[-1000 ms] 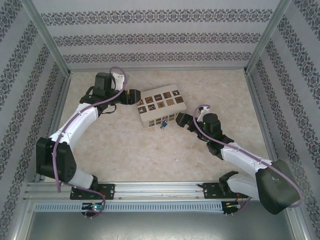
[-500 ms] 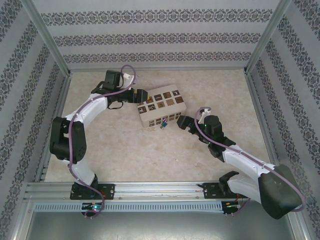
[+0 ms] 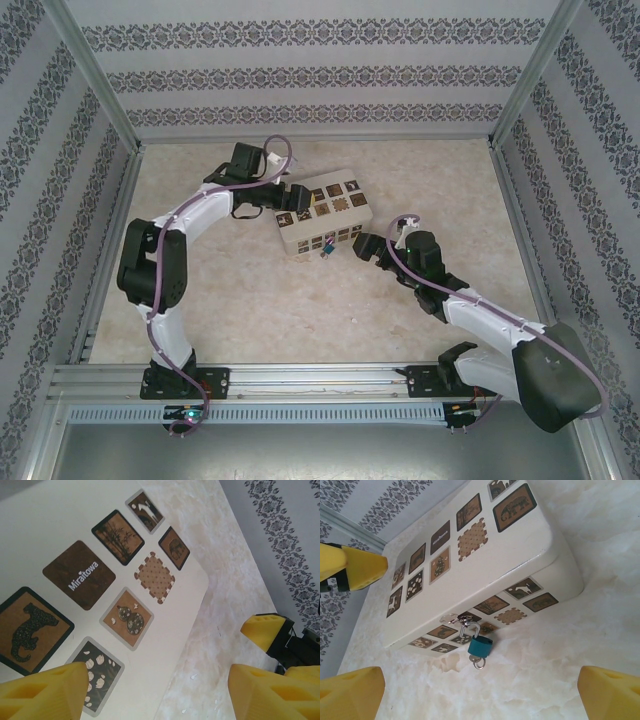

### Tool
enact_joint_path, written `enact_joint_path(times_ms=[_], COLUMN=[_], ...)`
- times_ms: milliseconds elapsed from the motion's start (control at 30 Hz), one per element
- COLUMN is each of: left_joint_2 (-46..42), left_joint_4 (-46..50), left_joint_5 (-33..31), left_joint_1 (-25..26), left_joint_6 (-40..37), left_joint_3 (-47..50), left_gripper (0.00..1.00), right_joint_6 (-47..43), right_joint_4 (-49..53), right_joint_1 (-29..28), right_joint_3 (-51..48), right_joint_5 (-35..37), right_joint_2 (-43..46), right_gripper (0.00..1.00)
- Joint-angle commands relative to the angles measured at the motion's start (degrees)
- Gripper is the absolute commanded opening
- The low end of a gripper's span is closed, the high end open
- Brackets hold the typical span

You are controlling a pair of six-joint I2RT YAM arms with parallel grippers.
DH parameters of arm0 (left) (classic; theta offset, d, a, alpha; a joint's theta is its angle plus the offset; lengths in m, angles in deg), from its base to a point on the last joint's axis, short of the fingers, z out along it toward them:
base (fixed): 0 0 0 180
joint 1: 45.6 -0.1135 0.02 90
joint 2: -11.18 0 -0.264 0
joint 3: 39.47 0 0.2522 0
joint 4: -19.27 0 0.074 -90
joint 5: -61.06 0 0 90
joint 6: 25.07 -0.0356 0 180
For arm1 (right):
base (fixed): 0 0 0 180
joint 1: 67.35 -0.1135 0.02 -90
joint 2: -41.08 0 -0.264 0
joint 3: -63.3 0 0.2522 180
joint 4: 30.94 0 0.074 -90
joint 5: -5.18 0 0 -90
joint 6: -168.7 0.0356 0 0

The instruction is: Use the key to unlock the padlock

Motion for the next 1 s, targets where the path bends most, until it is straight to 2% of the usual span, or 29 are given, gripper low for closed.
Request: enact_joint_path(times_ms=[0,367,533,767,967], left_joint_2=[1.4,5.4,6.2,6.7,6.9], left_joint_4=[3.0,8.2,11.5,12.8,13.5], left_joint_5=[1.1,-0.4,-2.2,-3.4,-3.9], left_joint_1=[0.5,1.2,1.6,1.7,1.7], left_joint_6=[-1.6,-3.0,-5.1,-6.0,-6.6], left_joint_3=[-1.3,-3.4,-4.6,-5.0,-5.3], left_gripper=[0.74,0.72,0.72,0.72,0.72], right_joint_6=[-1.0,-0.2,-0.7,-2.3,-3.3], right_joint_4=[-1.4,-8.0,-14.1,-26.9,-31.4], right_joint_1=[-0.3,-1.7,-2.2,-3.6,-4.8], right_joint_3=[-0.4,-1.6,0.2,2.1,4.8], right_joint_5=[-0.4,-2.9,-6.8,-8.3,-7.7], right_joint_2=[-0.6,-5.6,-11.8,-22.5,-29.9], right_gripper=[0.98,0.97,0.91,0.81,0.8])
